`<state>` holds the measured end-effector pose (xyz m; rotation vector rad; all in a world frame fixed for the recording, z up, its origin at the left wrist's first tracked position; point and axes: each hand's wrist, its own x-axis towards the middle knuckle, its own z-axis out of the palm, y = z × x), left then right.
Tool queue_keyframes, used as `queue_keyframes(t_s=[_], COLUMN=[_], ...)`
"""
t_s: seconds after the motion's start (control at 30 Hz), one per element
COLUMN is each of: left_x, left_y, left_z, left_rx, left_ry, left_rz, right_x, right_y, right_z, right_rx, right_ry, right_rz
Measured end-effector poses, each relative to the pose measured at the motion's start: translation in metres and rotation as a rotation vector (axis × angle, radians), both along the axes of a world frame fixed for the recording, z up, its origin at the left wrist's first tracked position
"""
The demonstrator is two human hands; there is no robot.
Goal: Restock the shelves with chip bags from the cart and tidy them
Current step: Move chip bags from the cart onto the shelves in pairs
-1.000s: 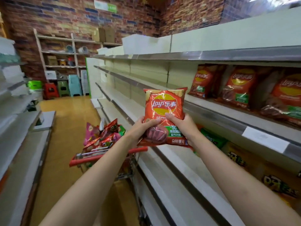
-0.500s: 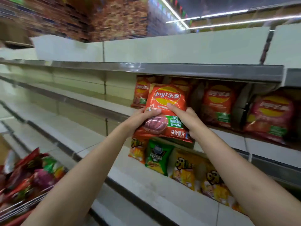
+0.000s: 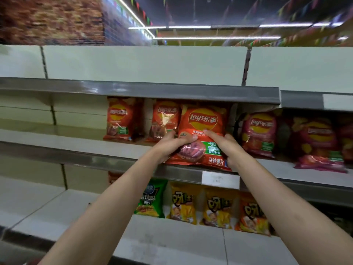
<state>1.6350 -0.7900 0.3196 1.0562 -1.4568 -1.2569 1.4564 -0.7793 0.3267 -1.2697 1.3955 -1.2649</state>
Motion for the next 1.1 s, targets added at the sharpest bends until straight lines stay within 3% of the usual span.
queue_keyframes(t_s=[0.2, 0.37, 0.5, 0.63, 0.87, 1.1], left_x=[-0.029, -0.036, -0.038, -0.032, 0.002, 0.056], left_y=[-0.013, -0.016, -0.013, -0.01, -0.004, 0.015], left_z=[-0.002, -0.002, -0.001, 0.003, 0.007, 0.002], left_rx=[-0.013, -0.048, -0.085, -0.127, -0.201, -0.248], left_ry=[-0.048, -0.103, -0.129, -0.057, -0.105, -0.091], left_rz=[-0.031, 0.005, 0.023, 0.061, 0.268, 0.431], right_x=[-0.022, -0.023, -0.016, -0.004, 0.04, 0.098], right_y=[-0.004, -0.003, 0.007, 0.014, 0.015, 0.008], right_z=[-0.001, -0.002, 0.004, 0.005, 0.006, 0.0], right_rx=[-0.02, -0.143, -0.297, -0.404, -0.57, -0.63], right_ry=[0.085, 0.382, 0.48, 0.541, 0.581, 0.427], right_rz=[-0.146, -0.354, -0.439, -0.347, -0.165, 0.094])
